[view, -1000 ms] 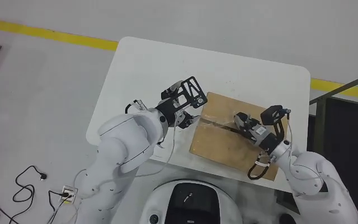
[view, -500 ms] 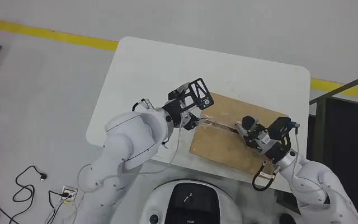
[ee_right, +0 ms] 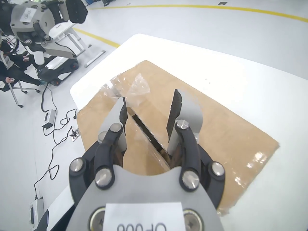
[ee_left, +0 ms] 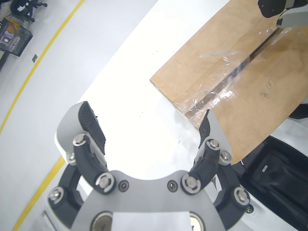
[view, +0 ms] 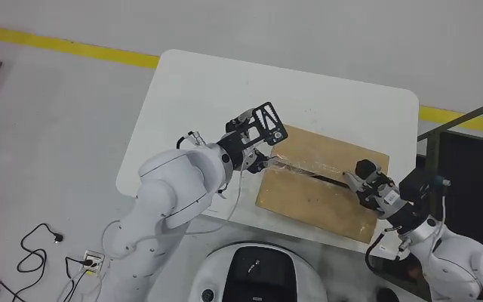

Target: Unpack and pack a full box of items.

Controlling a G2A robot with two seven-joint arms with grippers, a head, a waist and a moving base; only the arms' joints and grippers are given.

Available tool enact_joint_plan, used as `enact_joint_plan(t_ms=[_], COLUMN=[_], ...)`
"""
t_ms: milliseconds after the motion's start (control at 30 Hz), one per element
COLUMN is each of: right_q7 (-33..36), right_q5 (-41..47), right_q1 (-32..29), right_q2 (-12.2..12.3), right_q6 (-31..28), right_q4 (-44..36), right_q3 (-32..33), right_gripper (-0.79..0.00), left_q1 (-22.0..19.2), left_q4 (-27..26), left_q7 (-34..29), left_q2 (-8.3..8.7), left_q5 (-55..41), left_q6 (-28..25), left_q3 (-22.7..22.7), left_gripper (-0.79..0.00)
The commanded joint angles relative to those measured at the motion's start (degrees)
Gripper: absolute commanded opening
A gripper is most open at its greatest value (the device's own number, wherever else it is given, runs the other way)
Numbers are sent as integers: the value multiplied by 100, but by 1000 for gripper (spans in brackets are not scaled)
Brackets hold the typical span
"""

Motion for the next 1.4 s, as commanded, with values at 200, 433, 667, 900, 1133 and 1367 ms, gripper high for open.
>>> enact_joint_plan(t_ms=[200,433,667,900,1133,1367], right_q7=[1388,2191,2268,2295,2088,1869], right_q5=[299,-680,-1081,-1108,-1023,-799], right_q1=[648,1581,1974,1865,1342,745], right_q2=[37,30,-14,-26,-15,-14], right_q6=[669,1241,1700,2020,2260,2460], right_q4=[-479,-282,117,16,-299,-606], right_q3=[-528,-1601,-2054,-1986,-1508,-826], right_gripper=[-416,-400,-560,-739,-785,-785], left_q1=[-10,81,157,81,-29,-108], left_q4=[-220,-368,-395,-328,-223,-170], left_q7=[-6,-39,-39,19,78,97], left_q2=[45,95,143,178,200,224], left_q5=[-30,-32,-35,-104,-214,-326], left_q6=[94,191,196,143,101,64], left_q3=[-79,-204,-280,-271,-192,-110], left_gripper=[0,0,0,0,0,0])
